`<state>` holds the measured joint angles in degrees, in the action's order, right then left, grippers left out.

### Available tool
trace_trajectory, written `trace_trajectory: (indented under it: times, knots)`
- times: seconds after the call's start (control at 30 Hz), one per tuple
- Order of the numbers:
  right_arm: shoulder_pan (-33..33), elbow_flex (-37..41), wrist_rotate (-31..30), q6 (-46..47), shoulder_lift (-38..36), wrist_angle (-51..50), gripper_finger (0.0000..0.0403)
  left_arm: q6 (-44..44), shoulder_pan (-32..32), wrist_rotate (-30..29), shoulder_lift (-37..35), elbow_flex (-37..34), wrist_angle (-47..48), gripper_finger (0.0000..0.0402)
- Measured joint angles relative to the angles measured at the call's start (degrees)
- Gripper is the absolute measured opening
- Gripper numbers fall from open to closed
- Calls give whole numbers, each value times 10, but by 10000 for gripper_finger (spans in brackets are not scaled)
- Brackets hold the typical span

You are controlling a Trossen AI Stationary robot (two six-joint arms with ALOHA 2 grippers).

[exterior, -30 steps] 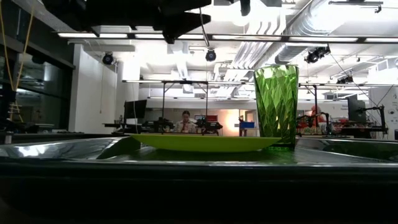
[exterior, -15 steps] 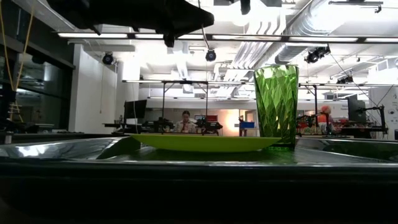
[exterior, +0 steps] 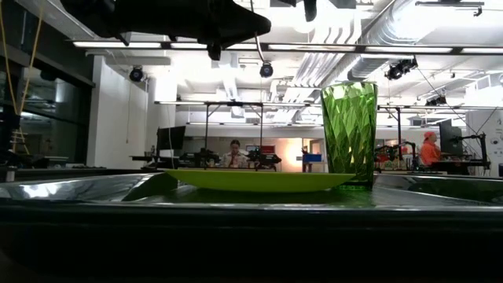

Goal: Pick and place plate/cup/fork/spoon on tray
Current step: Put the orange fork on the black serving tray to the right of the green plate

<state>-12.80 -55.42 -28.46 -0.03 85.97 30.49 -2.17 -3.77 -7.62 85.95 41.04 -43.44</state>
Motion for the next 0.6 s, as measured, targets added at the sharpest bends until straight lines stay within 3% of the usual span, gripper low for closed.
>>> trace_trajectory:
  times: [0.27,0.6]
  knots:
    - [0,0,-10,0,-16,-3,86,0,0,0,0,0,1,25]
    - [-1,0,-41,2,-77,-126,183,0,0,0,-34,0,47,25]
